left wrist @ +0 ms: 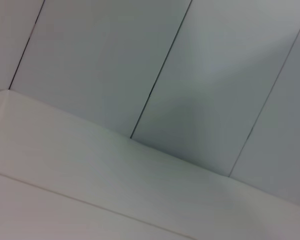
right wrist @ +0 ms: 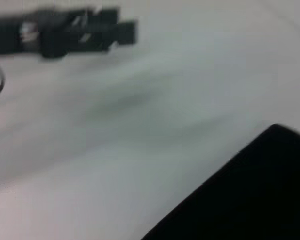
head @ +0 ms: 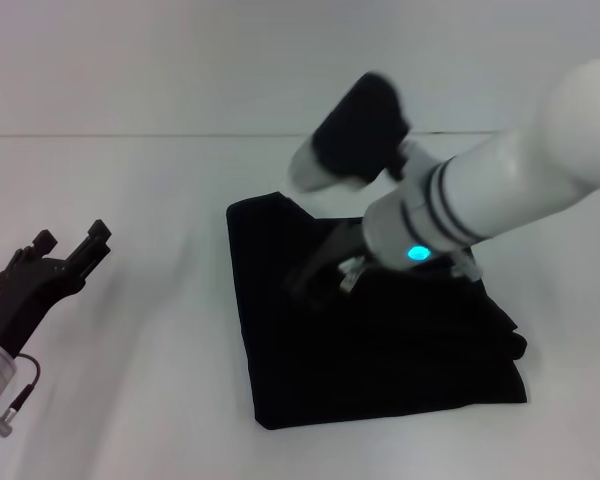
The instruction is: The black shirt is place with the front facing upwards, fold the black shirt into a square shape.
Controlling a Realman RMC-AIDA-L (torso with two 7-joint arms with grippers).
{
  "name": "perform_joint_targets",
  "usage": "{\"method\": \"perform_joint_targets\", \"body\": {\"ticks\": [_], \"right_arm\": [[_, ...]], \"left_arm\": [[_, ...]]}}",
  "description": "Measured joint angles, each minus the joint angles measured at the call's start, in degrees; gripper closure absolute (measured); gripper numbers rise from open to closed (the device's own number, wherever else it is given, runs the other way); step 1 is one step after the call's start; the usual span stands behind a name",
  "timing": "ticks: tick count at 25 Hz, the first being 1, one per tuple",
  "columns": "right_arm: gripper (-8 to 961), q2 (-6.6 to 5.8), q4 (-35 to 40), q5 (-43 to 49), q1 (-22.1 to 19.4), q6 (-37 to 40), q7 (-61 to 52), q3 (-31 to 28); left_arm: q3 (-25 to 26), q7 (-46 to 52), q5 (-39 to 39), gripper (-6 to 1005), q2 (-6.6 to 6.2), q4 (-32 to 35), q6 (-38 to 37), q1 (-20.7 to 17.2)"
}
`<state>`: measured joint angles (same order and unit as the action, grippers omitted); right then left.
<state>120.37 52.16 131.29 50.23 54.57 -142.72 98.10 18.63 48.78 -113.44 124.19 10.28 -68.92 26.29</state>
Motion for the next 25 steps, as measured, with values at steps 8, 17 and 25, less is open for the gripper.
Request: {"method": "perform_joint_targets", "body": {"ticks": [8,17,25], "right_arm": [[933,-0.48,5.2,-1.7,-8.8,4.4,3.5,-19.8],[932,-0.58,5.0,-5.0,-14.6,5.8,9.0,-30.9],[932,-0.75,4.3,-4.7,-16.1,4.7,10.1,-34.9]], "left_arm": [[0.0,0.0,0.5,107,0.00,0.0,0.0,-0.1],[0.0,-0.1,0.6,107,0.00,-0.6,0.1,0.1],[0.0,-0.9,0.6,107,0.00,-0.9,0.7,-0.1]]}}
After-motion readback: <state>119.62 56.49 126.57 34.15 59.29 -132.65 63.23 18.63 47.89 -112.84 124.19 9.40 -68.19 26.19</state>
